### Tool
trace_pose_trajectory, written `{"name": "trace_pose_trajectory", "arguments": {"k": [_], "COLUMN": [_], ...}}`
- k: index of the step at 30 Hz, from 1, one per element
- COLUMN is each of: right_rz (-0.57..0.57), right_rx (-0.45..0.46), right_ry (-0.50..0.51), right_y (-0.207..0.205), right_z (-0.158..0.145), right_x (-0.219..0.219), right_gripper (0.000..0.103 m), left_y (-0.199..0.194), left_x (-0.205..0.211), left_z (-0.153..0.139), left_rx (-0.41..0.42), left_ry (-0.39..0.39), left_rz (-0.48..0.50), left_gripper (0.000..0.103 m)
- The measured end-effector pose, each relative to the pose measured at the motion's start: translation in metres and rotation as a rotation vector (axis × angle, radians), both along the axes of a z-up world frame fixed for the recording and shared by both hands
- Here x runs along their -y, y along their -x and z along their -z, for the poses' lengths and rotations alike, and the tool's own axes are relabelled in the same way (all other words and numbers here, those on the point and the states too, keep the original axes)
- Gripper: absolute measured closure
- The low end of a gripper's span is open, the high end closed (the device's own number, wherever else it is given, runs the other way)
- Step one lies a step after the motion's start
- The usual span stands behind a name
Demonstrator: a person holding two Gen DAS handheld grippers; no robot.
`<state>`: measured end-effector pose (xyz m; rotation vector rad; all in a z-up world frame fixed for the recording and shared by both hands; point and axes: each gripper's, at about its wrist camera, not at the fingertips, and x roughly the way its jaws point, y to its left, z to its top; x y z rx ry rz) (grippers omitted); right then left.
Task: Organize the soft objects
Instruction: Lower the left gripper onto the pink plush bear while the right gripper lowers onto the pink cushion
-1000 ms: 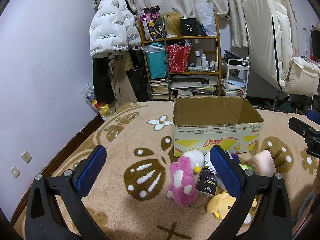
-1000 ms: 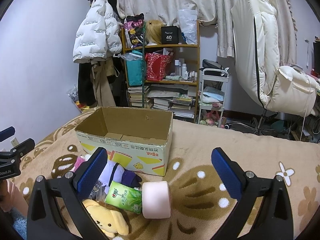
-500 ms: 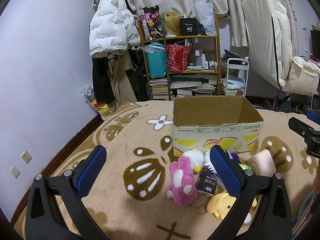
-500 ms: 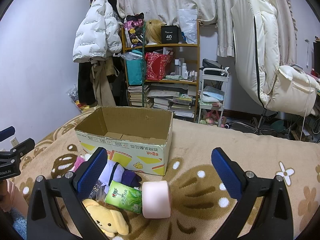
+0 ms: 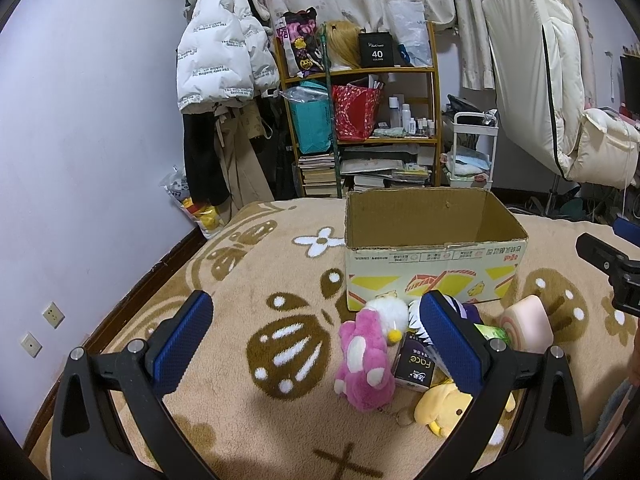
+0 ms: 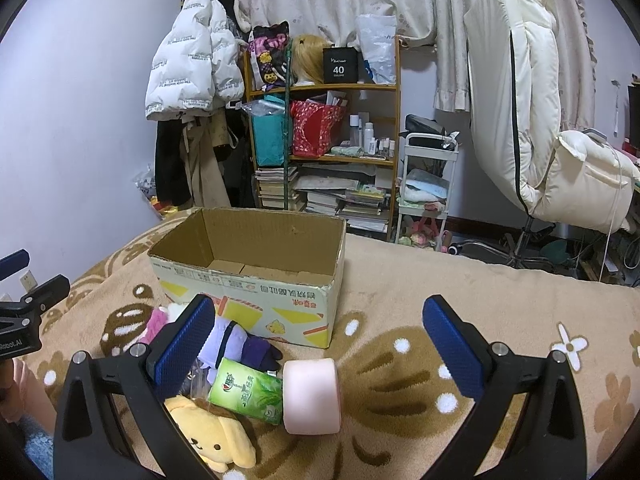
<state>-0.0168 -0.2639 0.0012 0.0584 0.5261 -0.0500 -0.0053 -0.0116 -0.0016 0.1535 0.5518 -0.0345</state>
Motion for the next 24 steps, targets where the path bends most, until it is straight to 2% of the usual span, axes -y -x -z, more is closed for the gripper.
{"name": "trace_pose_trajectory", "arguments": {"k": [7, 16, 19, 24], "right_rz": [0.019, 0.011, -0.007, -0.022], "right_rx": [-0.049, -0.144, -0.167, -0.206], "right_ry": [0.0, -0.075, -0.105, -0.096], "right_y": [-0.008, -0.027, -0.034, -0.048], "right_z": [0.009, 0.024, 0.029, 0.039], "right_x": [0.001, 0.011, 0.011, 0.005], "right_gripper": [0.0, 0.0, 0.0, 0.0], "left_y": [-0.009, -0.029, -0.037, -0.051], "left_x": [0.0, 0.002, 0.006, 0.011], "left_z": [0.005, 0.008, 0.008, 0.016], "left_rx": [-0.041, -0.095, -0.091, -0.129], "left_ry": [-0.001, 0.036, 0.024, 0.011], "left_rz": [0.003, 0.04, 0.037, 0.041], "left_gripper": [0.001, 0.001, 0.001, 0.001]}}
